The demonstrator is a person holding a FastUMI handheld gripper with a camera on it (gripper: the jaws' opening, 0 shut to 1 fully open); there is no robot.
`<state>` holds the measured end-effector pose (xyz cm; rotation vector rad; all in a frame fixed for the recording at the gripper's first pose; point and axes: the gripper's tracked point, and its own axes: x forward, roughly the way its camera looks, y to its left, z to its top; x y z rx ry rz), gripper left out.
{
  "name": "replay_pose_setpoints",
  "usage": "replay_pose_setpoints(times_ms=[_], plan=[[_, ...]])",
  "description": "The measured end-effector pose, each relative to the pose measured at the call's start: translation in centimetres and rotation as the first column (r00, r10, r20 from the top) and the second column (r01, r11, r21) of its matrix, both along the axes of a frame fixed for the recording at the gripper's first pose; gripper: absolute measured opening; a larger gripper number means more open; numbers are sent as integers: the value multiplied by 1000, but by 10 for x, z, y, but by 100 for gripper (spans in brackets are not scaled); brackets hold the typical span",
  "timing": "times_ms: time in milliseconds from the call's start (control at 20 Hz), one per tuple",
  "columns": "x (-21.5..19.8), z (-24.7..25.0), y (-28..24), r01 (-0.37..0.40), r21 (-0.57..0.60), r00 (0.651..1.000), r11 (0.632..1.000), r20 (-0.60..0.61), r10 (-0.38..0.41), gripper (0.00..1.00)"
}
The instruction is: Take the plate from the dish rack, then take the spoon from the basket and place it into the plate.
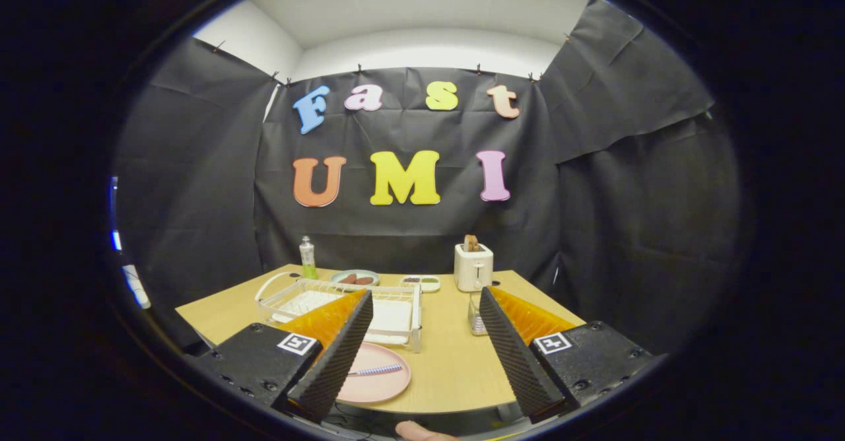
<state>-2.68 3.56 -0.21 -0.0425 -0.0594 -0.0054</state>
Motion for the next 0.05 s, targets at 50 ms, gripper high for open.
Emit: replay_pose_setpoints(times_ms=[50], plan=[[-1,0,0,-1,-2,1000,1000,0,1,100]])
